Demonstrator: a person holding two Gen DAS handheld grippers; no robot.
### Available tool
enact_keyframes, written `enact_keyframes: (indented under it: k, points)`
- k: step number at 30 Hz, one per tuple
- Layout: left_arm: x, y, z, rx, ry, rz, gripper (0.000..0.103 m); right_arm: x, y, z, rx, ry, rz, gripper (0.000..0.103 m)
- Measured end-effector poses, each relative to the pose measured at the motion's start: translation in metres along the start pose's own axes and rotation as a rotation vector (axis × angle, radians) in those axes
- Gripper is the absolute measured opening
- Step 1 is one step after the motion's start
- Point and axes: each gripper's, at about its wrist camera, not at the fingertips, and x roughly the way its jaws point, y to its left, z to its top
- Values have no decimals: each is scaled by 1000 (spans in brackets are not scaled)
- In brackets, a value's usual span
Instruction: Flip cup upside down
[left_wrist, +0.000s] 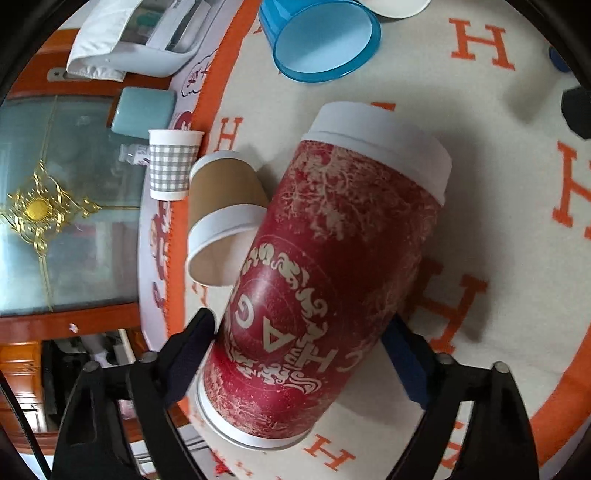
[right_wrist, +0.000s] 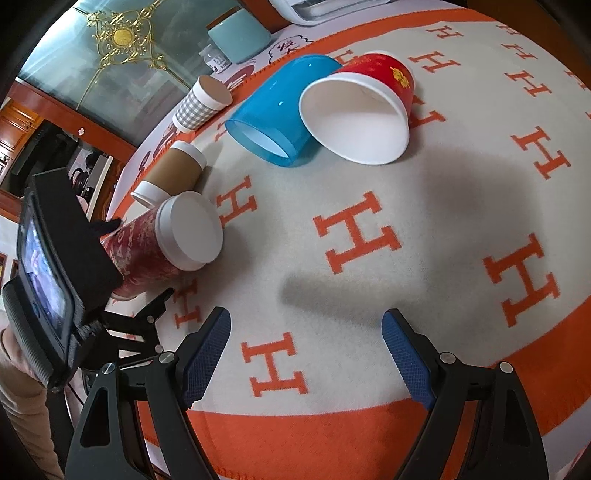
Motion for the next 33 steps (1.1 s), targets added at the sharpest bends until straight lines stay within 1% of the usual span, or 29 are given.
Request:
enact_keyframes:
  k: [3,5,7,10,14,18,21,25,27,28,30,33]
  points:
    - [-6,0,-1,-17,2,-38,86,-2,0,1,1,-6,-6,86]
    - [-13,1,-2,-24,2,-45,86,-3,-2,1,5,-8,-2,86]
    - [-18,3,-2,-50,22,-68,85,-6,-4,1,9,-10,0,86]
    - [-27,12,-4,-137,65,-163,85,-13,-7,0,17,-18,7,86]
    - [-44,16,-9,-257,102,-282,83,-28,-10,-2,25,-43,22,86]
    - [-62,13,-15,-385,103,-368,82,-48,-13,-8,25,-73,36,86]
    - [-73,7,-21,-476,92,-392,81,-61,-14,-12,23,-91,43,86]
    - [-85,2,-33,-635,48,-382,78,-78,-20,-20,26,-112,44,86]
    - [-85,2,-38,-715,39,-401,78,-86,-23,-24,28,-125,45,86]
    - [-86,1,-43,-779,31,-426,78,-88,-23,-24,29,-129,43,86]
    - [-88,-2,-48,-856,20,-458,78,-93,-24,-27,27,-143,39,86]
    - [-90,-7,-51,-954,-9,-469,78,-99,-25,-30,24,-157,35,86]
